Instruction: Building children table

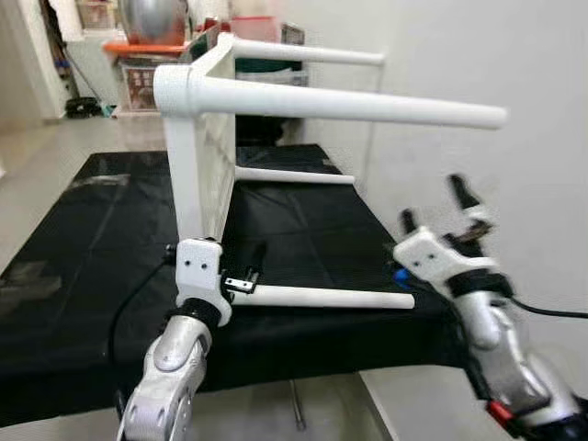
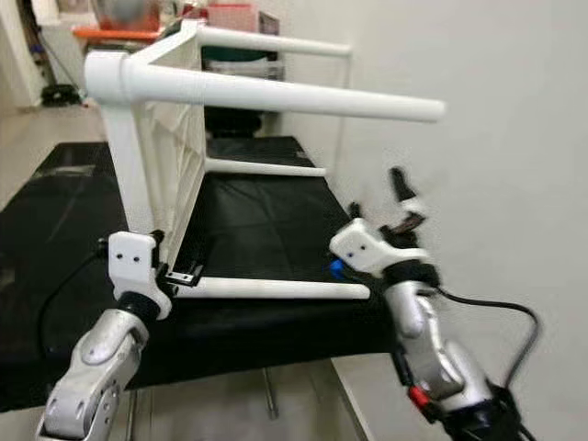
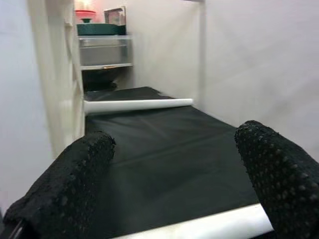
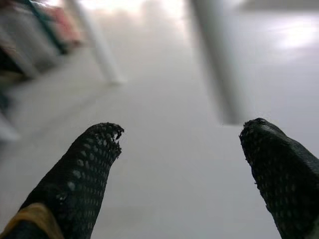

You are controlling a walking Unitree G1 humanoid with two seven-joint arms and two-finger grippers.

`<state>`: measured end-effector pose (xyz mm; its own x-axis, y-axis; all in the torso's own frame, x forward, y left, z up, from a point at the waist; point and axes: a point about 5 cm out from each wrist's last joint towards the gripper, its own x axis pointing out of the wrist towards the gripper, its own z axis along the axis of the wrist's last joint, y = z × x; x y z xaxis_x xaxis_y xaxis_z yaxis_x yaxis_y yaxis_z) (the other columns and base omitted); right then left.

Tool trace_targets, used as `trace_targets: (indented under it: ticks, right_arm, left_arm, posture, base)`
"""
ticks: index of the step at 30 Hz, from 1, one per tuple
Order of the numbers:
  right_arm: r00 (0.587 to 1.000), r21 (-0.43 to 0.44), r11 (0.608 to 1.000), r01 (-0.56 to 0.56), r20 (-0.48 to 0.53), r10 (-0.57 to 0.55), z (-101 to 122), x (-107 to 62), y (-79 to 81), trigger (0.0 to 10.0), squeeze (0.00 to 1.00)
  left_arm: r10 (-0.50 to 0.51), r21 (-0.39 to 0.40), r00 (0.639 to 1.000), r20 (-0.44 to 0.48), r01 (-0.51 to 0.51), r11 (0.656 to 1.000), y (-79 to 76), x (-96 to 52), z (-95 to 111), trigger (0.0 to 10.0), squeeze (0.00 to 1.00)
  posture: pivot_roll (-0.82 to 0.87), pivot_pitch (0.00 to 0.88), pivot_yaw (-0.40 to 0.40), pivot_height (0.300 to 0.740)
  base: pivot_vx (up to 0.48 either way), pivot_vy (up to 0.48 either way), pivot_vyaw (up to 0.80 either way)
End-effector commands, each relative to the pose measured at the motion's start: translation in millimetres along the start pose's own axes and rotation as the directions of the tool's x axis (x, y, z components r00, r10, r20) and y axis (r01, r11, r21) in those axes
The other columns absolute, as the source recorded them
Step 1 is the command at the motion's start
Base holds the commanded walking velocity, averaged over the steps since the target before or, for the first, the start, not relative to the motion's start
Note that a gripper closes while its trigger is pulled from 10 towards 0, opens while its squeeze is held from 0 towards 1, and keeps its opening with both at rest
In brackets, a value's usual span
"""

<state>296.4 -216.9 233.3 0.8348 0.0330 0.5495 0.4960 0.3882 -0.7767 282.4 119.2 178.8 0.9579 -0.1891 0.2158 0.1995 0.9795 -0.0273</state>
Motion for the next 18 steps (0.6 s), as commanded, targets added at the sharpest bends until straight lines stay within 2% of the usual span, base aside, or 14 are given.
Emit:
trace_targets:
  ticks: [1, 8, 13, 15, 18]
  right_arm:
    - [0.999, -0.019, 0.999, 0.036, 0.027, -0.035, 4, 0.3, -5.1, 10.0, 0.0]
    - [0.994, -0.075, 0.992, 0.103, 0.032, -0.1, 0, 14.6, -18.5, 10.0, 0.0]
    - [0.98, -0.138, 0.971, 0.196, 0.055, -0.19, -6, 31.4, -38.8, 10.0, 0.0]
    - [0.978, -0.149, 0.968, 0.203, 0.076, -0.194, -6, 39.3, -43.7, 10.0, 0.0]
    - [0.98, -0.141, 0.972, 0.187, 0.09, -0.175, -4, 42.6, -42.8, 10.0, 0.0]
  left_arm:
    - [0.0, -0.016, 1.0, -0.028, 0.0, 1.0, 0.3, 0.4, -5, 10.0, 0.0]
    - [0.003, -0.017, 0.999, -0.037, -0.003, 1.0, 2.4, 1.3, -8, 10.0, 0.0]
    - [-0.001, -0.034, 0.999, -0.052, -0.001, 0.999, 5.4, 0.4, -13, 10.0, 0.0]
    - [-0.002, -0.032, 0.998, -0.059, 0.0, 0.999, 8.9, 1.9, -15, 10.0, 0.0]
    - [-0.003, -0.03, 0.998, -0.058, 0.001, 1.0, 10.6, 3.5, -14, 10.0, 0.0]
  posture:
    - [-0.01, 0.0, -0.027, 0.74]
    - [-0.01, 0.0, -0.033, 0.74]
    - [-0.01, 0.0, -0.031, 0.74]
    - [-0.01, 0.0, -0.029, 0.74]
    - [-0.01, 0.0, -0.029, 0.74]
  base:
    - [0.0, 0.0, 0.0]
    - [0.0, 0.0, 0.0]
    - [0.0, 0.0, 0.0]
    - [0.0, 0.0, 0.0]
    - [0.0, 0.0, 0.0]
